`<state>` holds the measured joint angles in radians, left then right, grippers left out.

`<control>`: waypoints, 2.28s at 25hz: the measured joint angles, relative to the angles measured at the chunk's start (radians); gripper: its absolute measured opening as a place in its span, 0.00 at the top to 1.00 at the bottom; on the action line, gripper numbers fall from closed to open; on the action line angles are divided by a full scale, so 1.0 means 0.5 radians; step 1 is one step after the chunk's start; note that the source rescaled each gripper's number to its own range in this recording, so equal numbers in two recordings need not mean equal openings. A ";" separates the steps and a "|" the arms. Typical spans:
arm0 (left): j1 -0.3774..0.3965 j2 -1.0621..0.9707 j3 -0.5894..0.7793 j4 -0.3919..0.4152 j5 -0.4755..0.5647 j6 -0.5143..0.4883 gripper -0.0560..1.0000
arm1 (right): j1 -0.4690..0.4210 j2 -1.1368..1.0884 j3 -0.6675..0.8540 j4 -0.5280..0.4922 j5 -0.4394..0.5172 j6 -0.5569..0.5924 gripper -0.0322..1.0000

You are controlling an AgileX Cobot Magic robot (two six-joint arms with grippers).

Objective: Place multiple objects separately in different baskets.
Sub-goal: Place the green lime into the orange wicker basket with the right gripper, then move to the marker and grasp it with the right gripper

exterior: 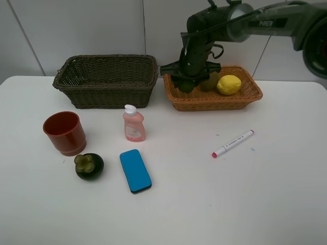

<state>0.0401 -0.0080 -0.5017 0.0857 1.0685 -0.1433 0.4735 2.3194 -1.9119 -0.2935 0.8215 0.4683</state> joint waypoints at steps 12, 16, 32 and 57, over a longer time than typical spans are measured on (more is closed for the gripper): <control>0.000 0.000 0.000 0.000 0.000 0.000 0.00 | 0.000 0.000 -0.002 -0.002 0.036 0.000 0.43; 0.000 0.000 0.000 0.000 0.000 0.000 0.00 | 0.000 0.000 -0.002 -0.032 0.072 0.000 0.20; 0.000 0.000 0.000 0.000 0.000 0.000 0.00 | 0.000 -0.025 -0.002 -0.049 0.322 -0.313 0.00; 0.000 0.000 0.000 0.000 0.000 0.000 0.00 | -0.133 -1.384 0.577 0.223 0.788 -1.426 0.00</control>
<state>0.0401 -0.0080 -0.5017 0.0857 1.0685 -0.1433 0.4072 1.6272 -1.6233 -0.1820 1.2157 -0.2446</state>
